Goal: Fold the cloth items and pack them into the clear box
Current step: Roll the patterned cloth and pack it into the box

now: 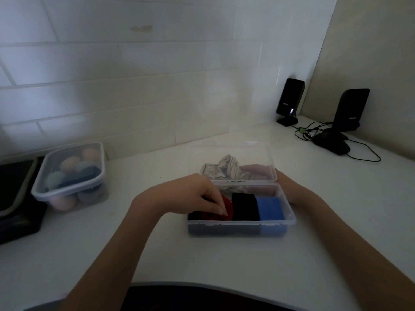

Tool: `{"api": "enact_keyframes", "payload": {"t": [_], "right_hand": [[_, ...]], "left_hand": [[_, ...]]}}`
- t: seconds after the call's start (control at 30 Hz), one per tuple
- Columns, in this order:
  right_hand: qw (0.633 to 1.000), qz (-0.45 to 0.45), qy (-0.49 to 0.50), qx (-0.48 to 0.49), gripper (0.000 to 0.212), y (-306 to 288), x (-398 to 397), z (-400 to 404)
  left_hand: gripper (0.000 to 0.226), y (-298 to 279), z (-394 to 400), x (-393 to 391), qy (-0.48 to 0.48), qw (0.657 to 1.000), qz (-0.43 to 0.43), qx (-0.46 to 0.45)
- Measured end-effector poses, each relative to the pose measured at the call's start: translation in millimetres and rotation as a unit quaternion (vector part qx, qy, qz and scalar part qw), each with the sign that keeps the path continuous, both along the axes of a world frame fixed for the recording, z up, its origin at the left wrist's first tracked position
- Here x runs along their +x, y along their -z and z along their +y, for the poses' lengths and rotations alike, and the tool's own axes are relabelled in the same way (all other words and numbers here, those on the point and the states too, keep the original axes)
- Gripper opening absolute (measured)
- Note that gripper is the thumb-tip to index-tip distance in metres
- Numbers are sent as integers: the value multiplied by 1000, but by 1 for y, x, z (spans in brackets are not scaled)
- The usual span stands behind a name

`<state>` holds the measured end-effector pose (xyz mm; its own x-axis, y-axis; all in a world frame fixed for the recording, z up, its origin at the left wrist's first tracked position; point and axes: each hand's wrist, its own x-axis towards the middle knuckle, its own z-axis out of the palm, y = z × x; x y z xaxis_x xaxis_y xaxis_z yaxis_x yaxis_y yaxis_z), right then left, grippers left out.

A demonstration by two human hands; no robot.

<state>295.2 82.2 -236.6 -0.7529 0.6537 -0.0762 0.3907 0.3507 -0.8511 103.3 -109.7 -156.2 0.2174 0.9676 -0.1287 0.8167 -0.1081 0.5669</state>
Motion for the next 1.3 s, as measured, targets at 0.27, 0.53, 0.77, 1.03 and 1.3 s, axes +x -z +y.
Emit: {"api": "enact_keyframes", "payload": {"t": [0.27,0.53,0.77,1.03,1.3], "right_hand": [[999,-25,14,29,61,7,0,7],[985,54,90,137,20,-12,-3,-13],[890,353,286,-37,22,-50,18,-1],[857,466,221,1,28,-104,32,-18],[903,362,-78,-218,59,-128,-1,-72]], "left_hand": [[26,9,7,11,-2,996,75,44],[23,11,6,13,-4,994,106,37],[18,5,0,18,-31,994,89,59],[10,-9,9,10,-60,987,30,144],[69,-17,38,31,-139,938,-252,195]]}}
